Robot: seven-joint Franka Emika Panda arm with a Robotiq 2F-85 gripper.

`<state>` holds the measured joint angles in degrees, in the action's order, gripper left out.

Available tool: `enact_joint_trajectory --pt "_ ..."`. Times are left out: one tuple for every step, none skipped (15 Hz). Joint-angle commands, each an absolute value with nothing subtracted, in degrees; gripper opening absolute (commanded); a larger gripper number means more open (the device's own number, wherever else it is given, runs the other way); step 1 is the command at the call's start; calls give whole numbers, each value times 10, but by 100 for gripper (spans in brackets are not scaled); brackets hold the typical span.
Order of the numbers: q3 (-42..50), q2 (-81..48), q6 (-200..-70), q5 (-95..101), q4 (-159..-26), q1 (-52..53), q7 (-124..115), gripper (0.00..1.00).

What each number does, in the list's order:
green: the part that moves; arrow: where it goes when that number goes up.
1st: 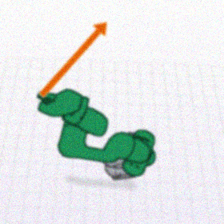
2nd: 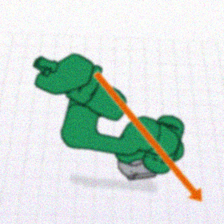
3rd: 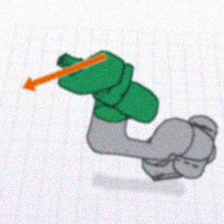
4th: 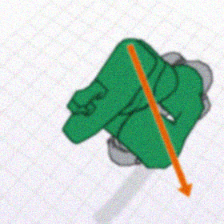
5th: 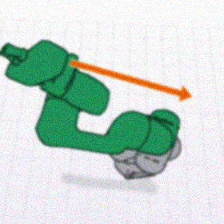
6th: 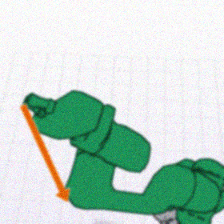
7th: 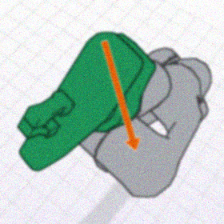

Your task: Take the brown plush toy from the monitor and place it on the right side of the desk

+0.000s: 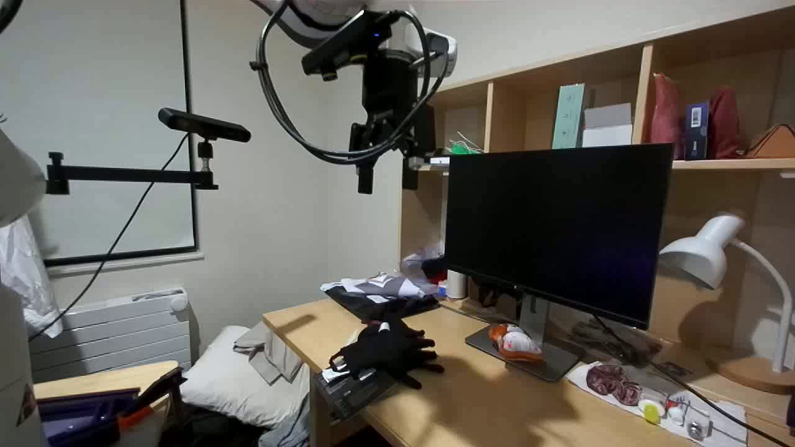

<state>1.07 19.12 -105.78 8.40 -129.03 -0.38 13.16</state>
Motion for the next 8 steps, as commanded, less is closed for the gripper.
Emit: enact_joint_trajectory --pt "14 191 -1056 85 -1289 0 131 100" --pt "14 184 -1059 83 -1285 1 133 100" --pt "15 178 -1064 84 -1282 1 136 100" --pt "13 164 -1071 85 -1275 0 127 100" --pt "13 151 -1069 85 -1270 1 130 100" --pt "12 133 -1079 85 -1265 1 130 100" --pt "12 115 -1095 82 -1261 2 125 100" --pt "11 96 -1112 78 -1254 2 122 100"
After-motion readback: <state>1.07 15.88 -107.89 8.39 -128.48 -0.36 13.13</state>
